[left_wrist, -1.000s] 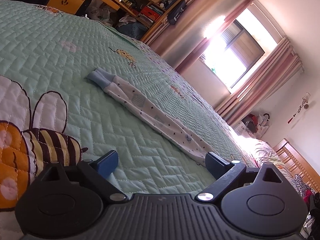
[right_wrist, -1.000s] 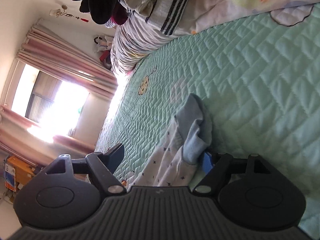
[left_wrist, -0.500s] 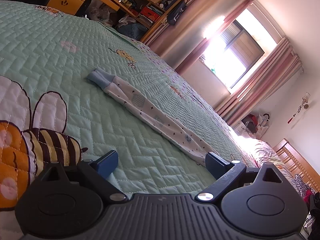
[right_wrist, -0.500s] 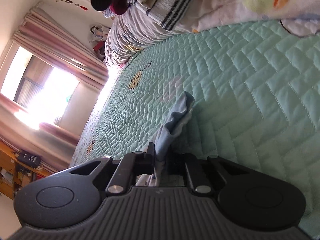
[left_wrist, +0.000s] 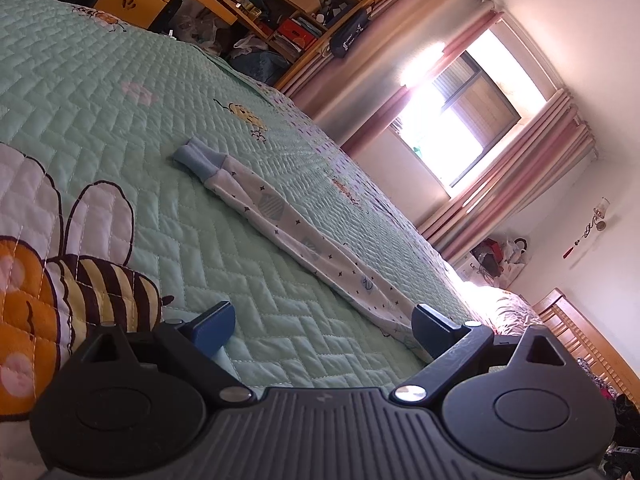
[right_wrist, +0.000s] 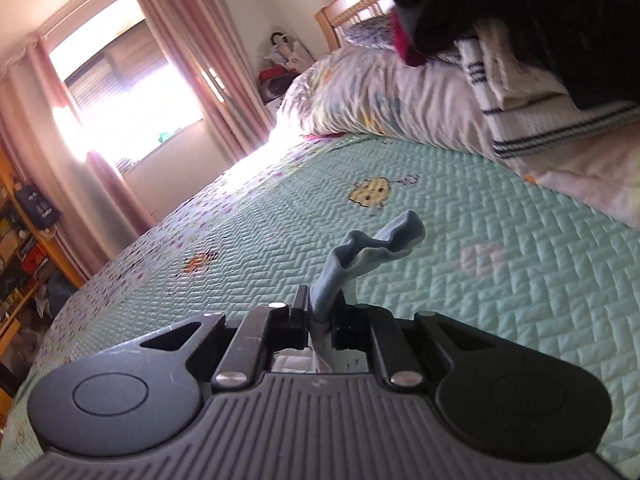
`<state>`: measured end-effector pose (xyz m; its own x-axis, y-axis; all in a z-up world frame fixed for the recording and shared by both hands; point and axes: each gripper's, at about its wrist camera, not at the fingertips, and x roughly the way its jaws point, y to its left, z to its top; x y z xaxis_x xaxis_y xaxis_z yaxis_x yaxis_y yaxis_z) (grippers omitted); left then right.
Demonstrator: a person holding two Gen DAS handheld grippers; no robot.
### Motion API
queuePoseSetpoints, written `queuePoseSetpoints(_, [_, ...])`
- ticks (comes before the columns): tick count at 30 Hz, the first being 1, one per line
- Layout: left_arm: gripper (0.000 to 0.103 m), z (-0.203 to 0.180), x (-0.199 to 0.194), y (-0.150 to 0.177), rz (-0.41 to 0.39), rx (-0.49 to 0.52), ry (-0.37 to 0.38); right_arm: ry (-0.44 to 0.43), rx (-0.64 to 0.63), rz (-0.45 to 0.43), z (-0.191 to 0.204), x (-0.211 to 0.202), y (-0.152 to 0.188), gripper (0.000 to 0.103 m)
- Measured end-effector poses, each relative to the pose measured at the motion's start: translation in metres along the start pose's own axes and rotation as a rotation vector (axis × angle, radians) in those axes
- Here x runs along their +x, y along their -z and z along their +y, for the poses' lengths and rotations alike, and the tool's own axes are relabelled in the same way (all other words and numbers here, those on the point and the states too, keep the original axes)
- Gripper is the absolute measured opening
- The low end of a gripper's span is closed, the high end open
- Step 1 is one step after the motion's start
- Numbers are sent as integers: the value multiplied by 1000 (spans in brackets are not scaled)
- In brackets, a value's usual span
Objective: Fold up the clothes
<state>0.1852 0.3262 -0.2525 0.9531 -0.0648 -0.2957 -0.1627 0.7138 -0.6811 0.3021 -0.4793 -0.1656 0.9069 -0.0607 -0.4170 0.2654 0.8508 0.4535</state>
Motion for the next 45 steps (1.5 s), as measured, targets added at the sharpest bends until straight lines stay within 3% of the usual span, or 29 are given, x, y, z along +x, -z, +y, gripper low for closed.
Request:
queuePoseSetpoints(4, [96,3,-2,3,-9,-12,22,-54,-160,13,73,6,4,11])
queuePoseSetpoints(8, [97,5,-2,4,-14,-14,42,-133,-345,40,162,11,28,11])
queuePoseSetpoints(14, [98,10,-4,5,-29,-31,79,-242,-554,123,283,22,110,11])
queuePoseSetpoints(19, [100,12,-5,6,-29,-30,94,-230,-742,181,353,33,195,11])
queuePoseSetpoints(24, [100,14,-5,6,-32,-33,105,-176,-834,228,373,41,239,11])
queuePoseSetpoints(29, [101,15,-5,5,-32,-34,107,-153,-807,216,370,47,237,11])
queuePoseSetpoints(40, [101,15,-3,5,-31,-32,107,-119,-936,122,406,43,263,10])
queuePoseSetpoints(45, [101,15,-3,5,-30,-30,107,-76,-941,174,413,58,275,12])
